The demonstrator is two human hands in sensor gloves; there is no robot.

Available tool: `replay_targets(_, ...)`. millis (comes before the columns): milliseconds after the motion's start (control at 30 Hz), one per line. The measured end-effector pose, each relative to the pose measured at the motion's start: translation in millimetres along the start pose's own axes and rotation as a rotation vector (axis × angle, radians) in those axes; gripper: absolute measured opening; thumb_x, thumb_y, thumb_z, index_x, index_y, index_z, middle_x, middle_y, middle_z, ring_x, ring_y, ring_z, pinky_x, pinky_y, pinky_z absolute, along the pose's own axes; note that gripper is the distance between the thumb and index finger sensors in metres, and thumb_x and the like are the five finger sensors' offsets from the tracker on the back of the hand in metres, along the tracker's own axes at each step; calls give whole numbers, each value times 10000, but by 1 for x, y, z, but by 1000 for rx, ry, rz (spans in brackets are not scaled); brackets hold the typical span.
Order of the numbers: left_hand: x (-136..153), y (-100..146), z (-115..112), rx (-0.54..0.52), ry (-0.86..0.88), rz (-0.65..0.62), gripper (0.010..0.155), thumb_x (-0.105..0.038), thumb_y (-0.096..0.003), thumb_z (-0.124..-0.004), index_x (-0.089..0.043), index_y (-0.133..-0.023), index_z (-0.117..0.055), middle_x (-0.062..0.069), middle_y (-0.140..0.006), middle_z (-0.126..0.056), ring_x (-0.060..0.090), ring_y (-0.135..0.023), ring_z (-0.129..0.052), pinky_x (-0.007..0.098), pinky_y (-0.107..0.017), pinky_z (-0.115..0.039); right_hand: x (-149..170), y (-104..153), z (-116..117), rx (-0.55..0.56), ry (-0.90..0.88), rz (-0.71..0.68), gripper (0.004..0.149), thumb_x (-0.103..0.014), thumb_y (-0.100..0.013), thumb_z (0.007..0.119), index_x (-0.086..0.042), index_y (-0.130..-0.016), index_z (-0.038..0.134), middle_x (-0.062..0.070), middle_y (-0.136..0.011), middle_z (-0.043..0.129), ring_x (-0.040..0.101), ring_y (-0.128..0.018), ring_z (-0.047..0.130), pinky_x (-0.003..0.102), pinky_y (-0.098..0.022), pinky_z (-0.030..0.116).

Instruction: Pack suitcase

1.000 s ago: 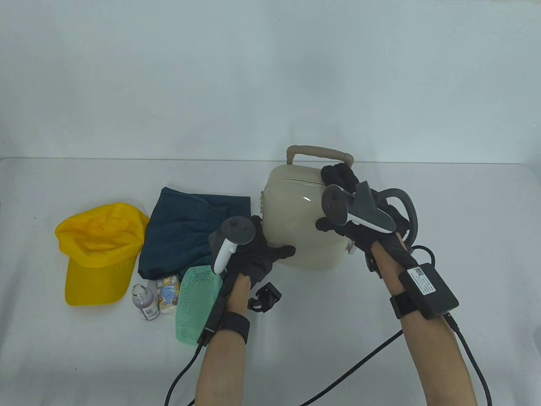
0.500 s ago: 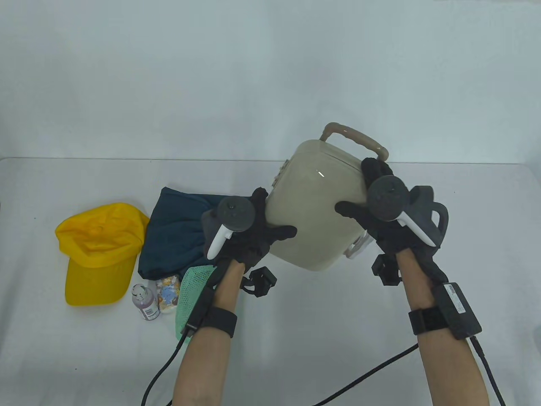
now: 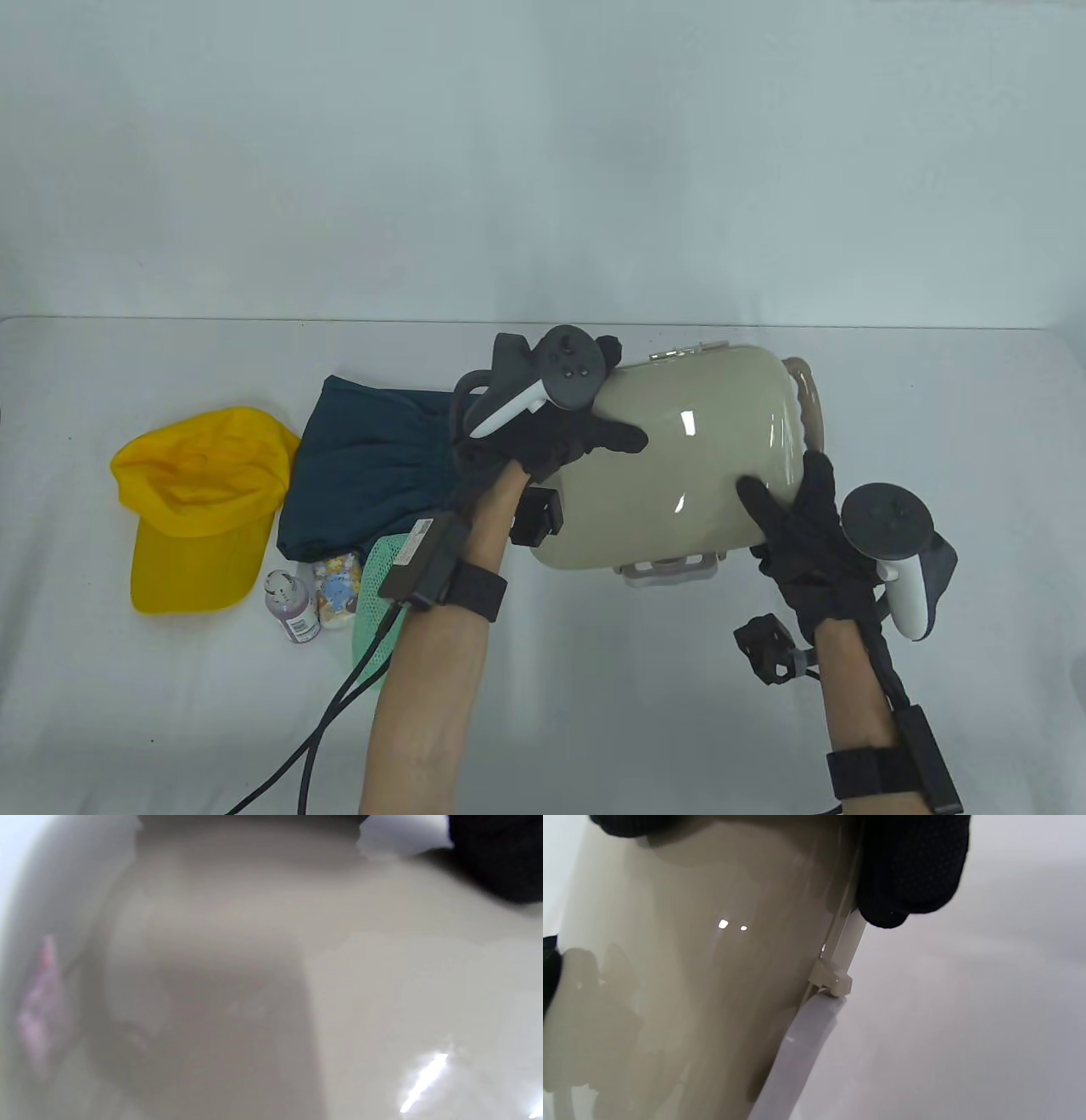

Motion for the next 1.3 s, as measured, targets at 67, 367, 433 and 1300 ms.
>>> replay_targets(67, -2, -12, -14, 39, -35, 16, 955, -746, -310, -737, -382, -1137, -426, 36, -1206, -520, 330, -1106, -597, 668, -816, -471, 18, -3, 12, -62, -39, 55, 1030, -697, -491, 582, -24, -1104, 99, 323, -1136, 352, 448, -676, 954, 379, -450, 883)
replay_targets(367, 6, -60, -72, 220, -37, 90, 872, -777, -324, -656, -409, -1108, -549, 31, -1179, -615, 325, -1085, -663, 663, -814, -481, 55, -10, 32, -134, -53, 208, 994, -653, -526, 571, 35, -1093, 132, 413, -1081, 411, 443, -600, 986, 334, -406, 906)
replay_targets(433, 10, -69, -87, 274, -16, 121, 864, -775, -326, -657, -419, -1106, -553, 26, -1185, -611, 326, -1095, -656, 664, -818, -469, 61, -11, 36, -148, -37, 235, 987, -648, -531, 567, 40, -1092, 137, 427, -1069, 424, 433, -578, 996, 311, -384, 914)
replay_targets(1300, 50, -76, -107, 405, 24, 222, 861, -748, -397, -598, -389, -1159, -416, 2, -1257, -486, 327, -1187, -528, 661, -828, -413, 17, 0, 31, -24, 477, 147, 900, -642, -526, 577, -8, -1118, 334, 281, -1089, 566, 390, -680, 937, 357, -424, 878)
Point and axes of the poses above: the tracker on the back of each hand, its own x axis roughly to the little-finger side, its own y axis roughly from the fingertips to the wrist, z = x × y, the point moved 4 cm from there along -y, roughly from the wrist to the fingertips
